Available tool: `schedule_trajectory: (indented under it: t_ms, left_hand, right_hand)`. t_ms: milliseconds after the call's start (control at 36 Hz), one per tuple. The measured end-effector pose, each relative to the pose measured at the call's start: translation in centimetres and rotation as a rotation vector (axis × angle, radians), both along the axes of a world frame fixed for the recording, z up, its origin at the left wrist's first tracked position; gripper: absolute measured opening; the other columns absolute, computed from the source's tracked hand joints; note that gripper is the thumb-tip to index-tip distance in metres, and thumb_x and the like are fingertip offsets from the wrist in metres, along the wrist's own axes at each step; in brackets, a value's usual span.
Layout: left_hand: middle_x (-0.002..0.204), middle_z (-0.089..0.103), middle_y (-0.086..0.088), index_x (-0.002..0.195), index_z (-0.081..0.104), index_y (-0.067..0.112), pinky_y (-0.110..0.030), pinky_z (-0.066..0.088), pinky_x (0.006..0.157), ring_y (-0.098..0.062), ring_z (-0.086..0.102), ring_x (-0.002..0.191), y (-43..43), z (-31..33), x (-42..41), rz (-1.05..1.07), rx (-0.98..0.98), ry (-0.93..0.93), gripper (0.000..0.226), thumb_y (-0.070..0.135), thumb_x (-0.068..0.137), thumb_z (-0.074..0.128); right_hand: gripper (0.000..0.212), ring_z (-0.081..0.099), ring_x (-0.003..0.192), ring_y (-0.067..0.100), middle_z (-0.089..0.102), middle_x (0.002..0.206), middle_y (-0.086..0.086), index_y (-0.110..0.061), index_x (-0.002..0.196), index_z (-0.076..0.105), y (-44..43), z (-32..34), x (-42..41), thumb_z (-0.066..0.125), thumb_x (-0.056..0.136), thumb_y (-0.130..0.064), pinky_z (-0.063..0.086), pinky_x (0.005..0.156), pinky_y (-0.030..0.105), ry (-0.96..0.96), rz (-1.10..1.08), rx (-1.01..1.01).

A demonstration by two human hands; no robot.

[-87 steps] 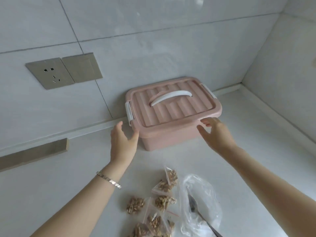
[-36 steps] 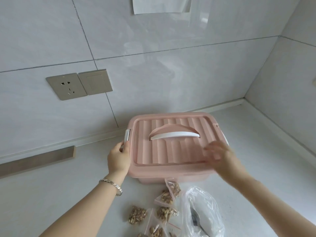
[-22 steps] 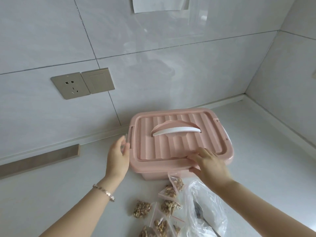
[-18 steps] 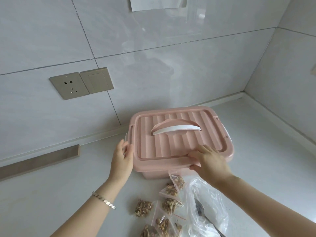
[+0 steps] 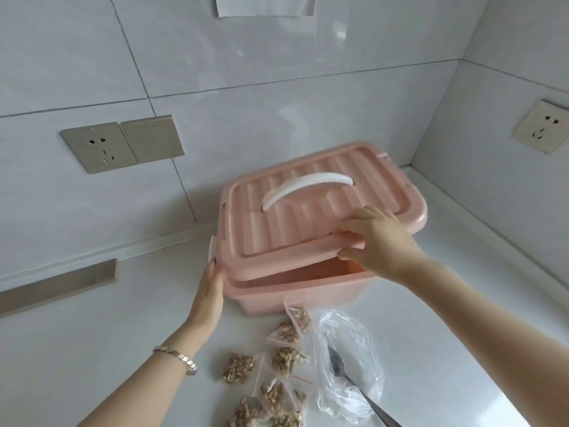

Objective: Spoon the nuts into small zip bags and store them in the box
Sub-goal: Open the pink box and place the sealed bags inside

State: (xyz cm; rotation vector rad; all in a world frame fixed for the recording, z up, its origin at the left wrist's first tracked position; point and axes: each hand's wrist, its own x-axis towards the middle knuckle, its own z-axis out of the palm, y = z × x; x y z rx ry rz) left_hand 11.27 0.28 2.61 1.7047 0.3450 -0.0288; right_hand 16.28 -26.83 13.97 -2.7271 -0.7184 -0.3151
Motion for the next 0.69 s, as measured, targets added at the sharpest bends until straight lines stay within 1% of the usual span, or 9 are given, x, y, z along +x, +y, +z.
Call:
schedule_trajectory:
  t_ms: [56, 111, 194, 278, 389, 444, 528, 611, 694]
  left_hand:
    - [0.152, 0.019, 0.005, 0.147, 0.013, 0.018, -0.021, 0.014, 0.109, -0.009, 0.022, 0.138, -0.7, -0.2, 0.1, -0.034, 0.06, -0.028, 0.055, 0.026, 0.099, 0.039]
    - [0.153, 0.013, -0.001, 0.147, 0.006, 0.012, -0.017, 0.012, 0.105, -0.013, 0.018, 0.139, -1.0, -0.8, 0.4, -0.022, 0.181, -0.063, 0.059, 0.014, 0.098, 0.038]
    - [0.148, 0.02, 0.004, 0.147, 0.008, 0.012, -0.013, 0.013, 0.101, -0.007, 0.022, 0.134, -1.4, -0.8, 0.6, -0.002, 0.285, -0.142, 0.057, 0.01, 0.098, 0.037]
    - [0.144, 0.022, 0.009, 0.148, 0.01, 0.015, -0.015, 0.014, 0.105, 0.001, 0.023, 0.128, -1.1, -1.1, 0.7, -0.02, 0.33, -0.201, 0.057, 0.007, 0.097, 0.035]
    - [0.151, 0.023, -0.007, 0.147, 0.012, 0.01, -0.019, 0.015, 0.105, -0.012, 0.024, 0.135, -0.9, -1.6, 0.7, -0.007, 0.374, -0.156, 0.055, 0.008, 0.098, 0.035]
    - [0.152, 0.023, -0.007, 0.147, 0.012, 0.011, -0.019, 0.016, 0.106, -0.015, 0.025, 0.136, -1.0, -1.5, 0.6, -0.014, 0.391, -0.156, 0.055, 0.007, 0.097, 0.033]
    - [0.151, 0.026, -0.005, 0.148, 0.012, 0.016, -0.023, 0.019, 0.108, -0.016, 0.028, 0.135, -0.9, -1.4, 0.6, -0.025, 0.413, -0.176, 0.056, 0.005, 0.096, 0.032]
    - [0.151, 0.025, -0.005, 0.148, 0.011, 0.015, -0.021, 0.018, 0.106, -0.016, 0.027, 0.136, -0.9, -1.4, 0.7, -0.026, 0.417, -0.153, 0.056, 0.005, 0.097, 0.032]
    - [0.153, 0.021, -0.006, 0.148, 0.011, 0.013, -0.022, 0.017, 0.108, -0.017, 0.023, 0.138, -0.6, -1.6, 0.8, -0.024, 0.431, -0.137, 0.055, 0.007, 0.098, 0.032]
  right_hand:
    - [0.041, 0.053, 0.091, 0.027, 0.064, 0.091, 0.0, -0.015, 0.098, 0.071, -1.4, 0.5, -0.4, 0.083, 0.058, -0.013, 0.029, 0.081, 0.031, -0.045, -0.039, 0.062]
    - [0.042, 0.055, 0.088, 0.03, 0.065, 0.09, 0.003, -0.013, 0.096, 0.071, -3.2, 0.3, -0.9, 0.084, 0.056, -0.009, 0.033, 0.082, 0.035, -0.076, -0.115, 0.148]
    - [0.038, 0.055, 0.091, 0.033, 0.064, 0.092, 0.006, -0.008, 0.097, 0.07, -6.3, -0.9, -1.8, 0.082, 0.061, -0.008, 0.038, 0.085, 0.04, -0.113, -0.29, 0.252]
    - [0.035, 0.054, 0.094, 0.035, 0.064, 0.094, 0.011, -0.005, 0.098, 0.069, -9.6, -3.4, -2.8, 0.081, 0.065, -0.008, 0.039, 0.085, 0.042, -0.103, -0.493, 0.317]
    - [0.027, 0.052, 0.085, 0.031, 0.06, 0.094, 0.015, -0.004, 0.095, 0.067, -13.1, -7.7, -3.4, 0.076, 0.071, -0.011, 0.038, 0.076, 0.035, 0.029, -0.722, 0.435]
    - [0.021, 0.048, 0.079, 0.026, 0.06, 0.091, 0.016, -0.005, 0.091, 0.066, -14.2, -9.9, -3.5, 0.073, 0.073, -0.013, 0.033, 0.071, 0.031, 0.088, -0.801, 0.471]
    - [0.021, 0.048, 0.076, 0.025, 0.061, 0.091, 0.013, -0.007, 0.092, 0.066, -15.1, -13.1, -3.5, 0.07, 0.076, -0.018, 0.034, 0.07, 0.029, 0.183, -0.933, 0.521]
    - [0.021, 0.053, 0.082, 0.029, 0.059, 0.098, 0.01, -0.009, 0.096, 0.066, -15.2, -15.8, -3.4, 0.067, 0.078, -0.021, 0.039, 0.075, 0.033, 0.287, -1.016, 0.533]
    - [0.02, 0.057, 0.089, 0.035, 0.063, 0.095, 0.015, -0.008, 0.095, 0.068, -14.6, -17.9, -3.3, 0.064, 0.079, -0.02, 0.041, 0.075, 0.035, 0.375, -1.035, 0.44]
